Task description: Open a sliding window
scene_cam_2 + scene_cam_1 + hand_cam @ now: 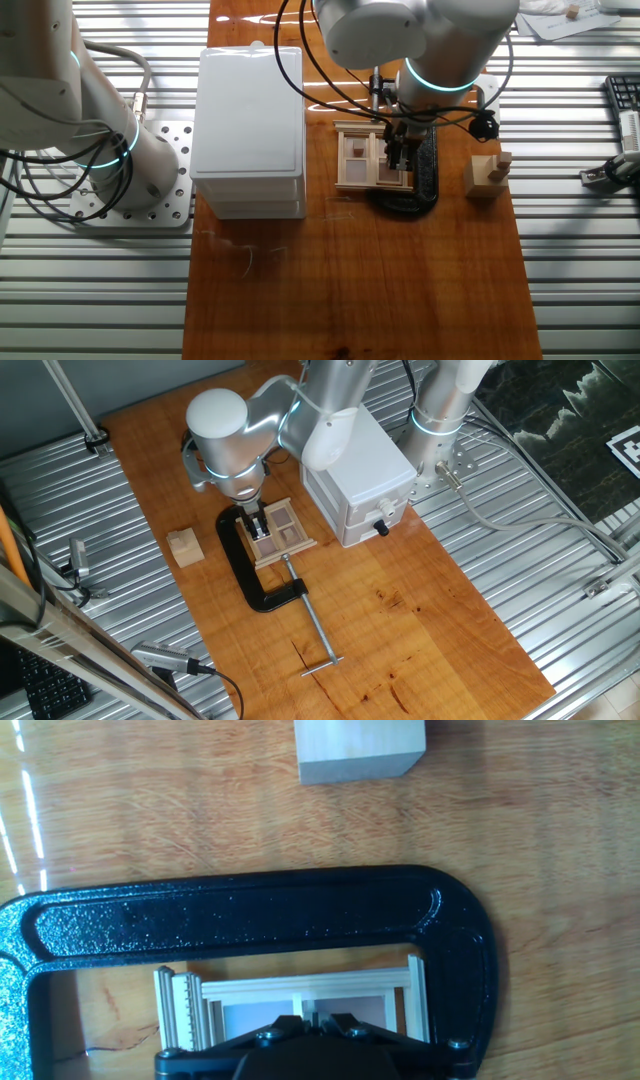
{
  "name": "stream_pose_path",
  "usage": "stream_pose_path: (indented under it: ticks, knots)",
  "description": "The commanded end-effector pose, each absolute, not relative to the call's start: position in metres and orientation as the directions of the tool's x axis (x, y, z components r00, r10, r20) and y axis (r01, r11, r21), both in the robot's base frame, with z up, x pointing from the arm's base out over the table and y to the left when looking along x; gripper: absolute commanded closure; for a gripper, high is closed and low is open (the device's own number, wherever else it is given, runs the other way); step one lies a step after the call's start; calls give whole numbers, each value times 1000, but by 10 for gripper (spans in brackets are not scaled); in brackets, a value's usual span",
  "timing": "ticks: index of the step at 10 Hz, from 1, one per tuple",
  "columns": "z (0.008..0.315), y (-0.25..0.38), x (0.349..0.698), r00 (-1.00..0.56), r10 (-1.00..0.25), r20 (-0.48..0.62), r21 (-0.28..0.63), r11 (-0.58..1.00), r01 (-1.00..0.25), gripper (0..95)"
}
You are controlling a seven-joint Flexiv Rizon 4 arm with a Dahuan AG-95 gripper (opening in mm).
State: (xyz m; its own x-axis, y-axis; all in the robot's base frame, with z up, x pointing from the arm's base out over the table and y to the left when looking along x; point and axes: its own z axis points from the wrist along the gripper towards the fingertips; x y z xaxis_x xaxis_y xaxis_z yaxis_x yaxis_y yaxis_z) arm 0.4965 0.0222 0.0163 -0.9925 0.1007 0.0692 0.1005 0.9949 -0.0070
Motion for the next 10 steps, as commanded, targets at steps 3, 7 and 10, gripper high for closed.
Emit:
stream_pose_path:
  ticks: [3, 7, 10]
  knots:
    - [16, 23, 496, -992, 107, 68, -9, 994, 107, 950]
    - [16, 24, 496, -992, 105, 67, -9, 994, 104, 950]
    - [16, 25, 495, -992, 105, 66, -8, 994, 105, 950]
